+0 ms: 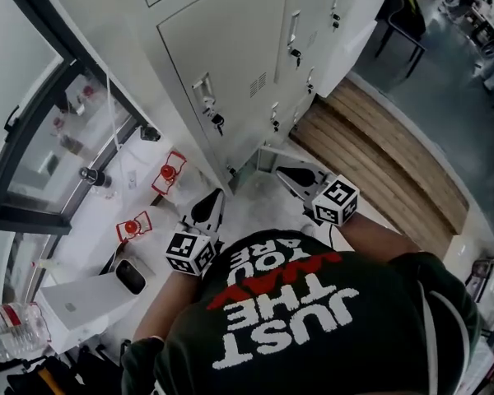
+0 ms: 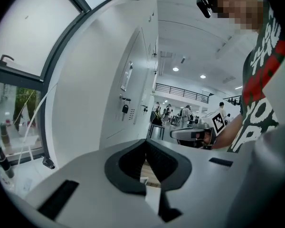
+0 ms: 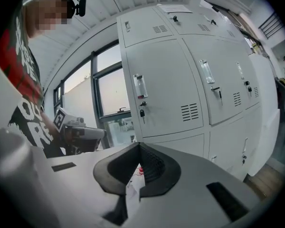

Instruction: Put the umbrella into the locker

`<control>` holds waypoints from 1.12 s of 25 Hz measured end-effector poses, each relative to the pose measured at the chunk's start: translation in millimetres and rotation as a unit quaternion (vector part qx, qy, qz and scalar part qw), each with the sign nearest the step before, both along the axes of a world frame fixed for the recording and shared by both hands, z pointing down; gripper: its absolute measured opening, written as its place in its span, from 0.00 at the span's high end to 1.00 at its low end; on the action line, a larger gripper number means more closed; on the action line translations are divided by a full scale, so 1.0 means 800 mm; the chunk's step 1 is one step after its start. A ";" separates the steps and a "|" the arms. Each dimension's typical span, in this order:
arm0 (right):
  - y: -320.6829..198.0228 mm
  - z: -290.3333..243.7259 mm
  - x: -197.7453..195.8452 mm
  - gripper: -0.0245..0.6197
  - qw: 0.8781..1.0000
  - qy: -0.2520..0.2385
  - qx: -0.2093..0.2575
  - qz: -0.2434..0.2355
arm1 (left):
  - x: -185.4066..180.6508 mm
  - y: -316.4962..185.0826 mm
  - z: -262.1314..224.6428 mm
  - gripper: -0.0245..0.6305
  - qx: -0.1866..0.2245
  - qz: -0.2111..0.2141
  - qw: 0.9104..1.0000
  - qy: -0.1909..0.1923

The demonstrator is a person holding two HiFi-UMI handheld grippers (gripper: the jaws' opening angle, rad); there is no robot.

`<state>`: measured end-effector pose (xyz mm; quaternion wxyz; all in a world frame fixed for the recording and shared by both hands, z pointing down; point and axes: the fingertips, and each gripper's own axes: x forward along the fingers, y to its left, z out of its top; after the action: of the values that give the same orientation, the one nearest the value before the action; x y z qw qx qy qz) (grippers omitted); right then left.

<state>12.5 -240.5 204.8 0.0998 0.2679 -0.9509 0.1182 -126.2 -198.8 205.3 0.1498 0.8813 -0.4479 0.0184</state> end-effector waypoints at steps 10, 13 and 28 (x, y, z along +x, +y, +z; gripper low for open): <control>-0.005 0.001 0.002 0.91 1.000 -0.017 -0.012 0.009 | 0.013 -0.005 0.006 0.95 -0.002 0.008 1.000 -0.002; -0.004 0.003 0.005 0.91 1.000 -0.017 -0.013 0.012 | 0.017 -0.004 0.008 0.95 -0.002 0.009 1.000 -0.001; -0.005 0.005 0.009 0.91 1.000 -0.008 -0.011 0.019 | 0.015 -0.006 0.010 0.95 0.000 0.006 1.000 0.006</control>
<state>19.7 -244.7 208.7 0.0928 0.2839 -0.9450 0.1330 -114.5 -203.3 213.1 0.1526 0.8841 -0.4414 0.0143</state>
